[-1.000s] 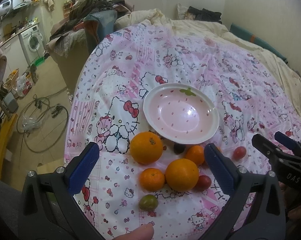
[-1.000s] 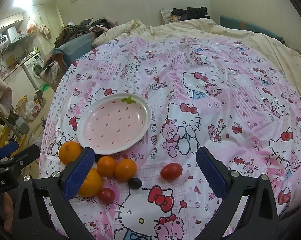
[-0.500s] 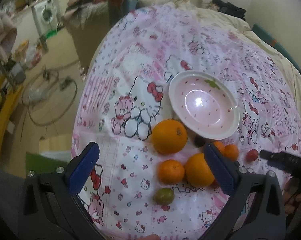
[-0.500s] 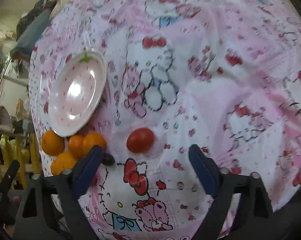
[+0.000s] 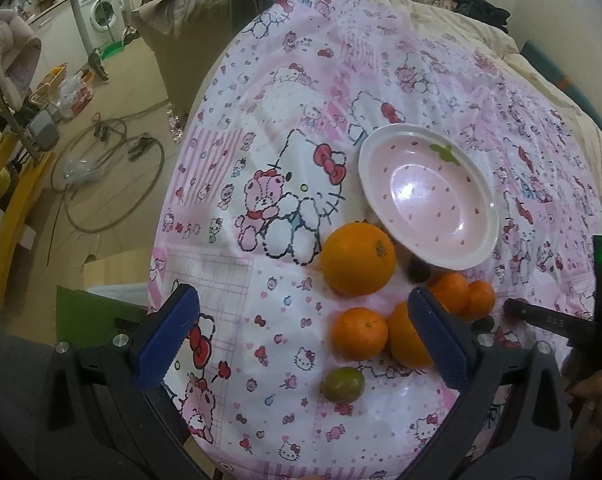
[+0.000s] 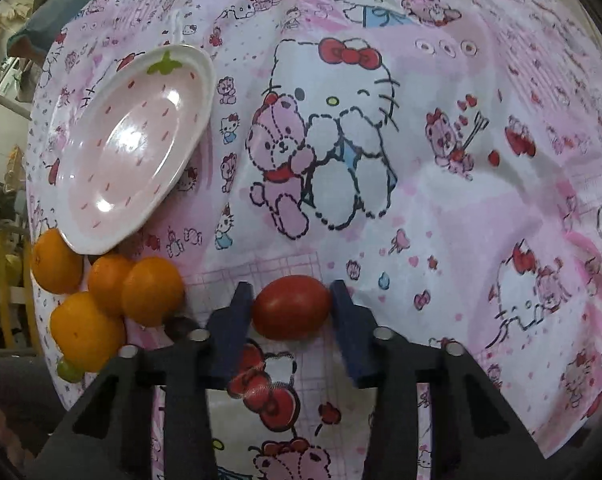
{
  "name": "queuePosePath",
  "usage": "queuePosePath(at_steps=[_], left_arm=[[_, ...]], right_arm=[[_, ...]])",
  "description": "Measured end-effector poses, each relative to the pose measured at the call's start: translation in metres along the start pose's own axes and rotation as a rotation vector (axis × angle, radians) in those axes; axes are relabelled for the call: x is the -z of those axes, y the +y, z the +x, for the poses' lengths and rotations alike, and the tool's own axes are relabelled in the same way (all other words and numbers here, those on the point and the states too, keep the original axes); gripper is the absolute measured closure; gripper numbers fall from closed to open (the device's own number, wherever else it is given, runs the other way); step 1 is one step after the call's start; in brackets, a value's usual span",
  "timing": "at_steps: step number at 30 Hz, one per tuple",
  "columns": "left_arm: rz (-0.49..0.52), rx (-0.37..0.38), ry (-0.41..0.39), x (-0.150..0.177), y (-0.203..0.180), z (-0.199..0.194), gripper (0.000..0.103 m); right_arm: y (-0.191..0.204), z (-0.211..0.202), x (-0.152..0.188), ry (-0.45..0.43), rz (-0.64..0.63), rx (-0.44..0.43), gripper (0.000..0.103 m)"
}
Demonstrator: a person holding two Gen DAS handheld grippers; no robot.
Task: Organize fruits
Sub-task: 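Grasp and lift the red tomato with the right tool while the left tool grasps a large orange, then place the orange on the plate with the left tool while the right tool carries the tomato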
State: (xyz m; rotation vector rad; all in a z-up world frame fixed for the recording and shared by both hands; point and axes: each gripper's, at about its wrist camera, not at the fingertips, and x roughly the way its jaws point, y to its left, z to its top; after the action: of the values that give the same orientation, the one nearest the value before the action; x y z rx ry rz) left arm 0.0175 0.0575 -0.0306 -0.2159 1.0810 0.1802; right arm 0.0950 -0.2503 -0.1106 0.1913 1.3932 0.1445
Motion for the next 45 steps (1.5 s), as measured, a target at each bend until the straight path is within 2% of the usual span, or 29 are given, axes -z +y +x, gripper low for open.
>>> queuePosePath(at_steps=[4, 8, 14, 19, 24, 26, 27, 29, 37, 45], left_arm=[[0.030, -0.017, 0.067, -0.001, 0.000, 0.012, 0.000], [0.051, -0.001, 0.116, -0.010, -0.008, 0.023, 0.000], [0.123, -0.014, 0.161, -0.021, -0.039, 0.042, 0.004], [0.213, -0.091, 0.194, -0.021, -0.061, 0.064, 0.011], [0.253, -0.118, 0.242, -0.018, -0.069, 0.082, 0.013], [0.262, -0.126, 0.244, -0.019, -0.071, 0.086, 0.023], [0.270, -0.126, 0.248, -0.020, -0.072, 0.087, 0.027], [0.281, -0.099, 0.265, -0.020, -0.075, 0.091, 0.045], [0.263, -0.053, 0.267, -0.023, -0.069, 0.087, 0.051], [0.205, 0.000, 0.238, -0.024, -0.056, 0.058, 0.051]], right_arm=[[-0.007, -0.008, 0.000, 0.017, 0.040, -0.095, 0.063], [-0.006, -0.026, 0.002, -0.027, 0.058, -0.170, 0.063], [-0.012, -0.046, 0.001, -0.072, 0.061, -0.211, 0.063], [-0.015, -0.059, -0.003, -0.105, 0.072, -0.236, 0.063], [-0.011, -0.061, -0.007, -0.117, 0.082, -0.257, 0.063], [-0.010, -0.062, -0.008, -0.117, 0.082, -0.265, 0.063], [-0.009, -0.063, -0.009, -0.118, 0.081, -0.267, 0.063], [-0.008, -0.063, -0.009, -0.119, 0.077, -0.272, 0.063], [-0.003, -0.065, -0.012, -0.129, 0.057, -0.265, 0.063], [-0.004, -0.062, -0.011, -0.123, 0.054, -0.247, 0.063]])
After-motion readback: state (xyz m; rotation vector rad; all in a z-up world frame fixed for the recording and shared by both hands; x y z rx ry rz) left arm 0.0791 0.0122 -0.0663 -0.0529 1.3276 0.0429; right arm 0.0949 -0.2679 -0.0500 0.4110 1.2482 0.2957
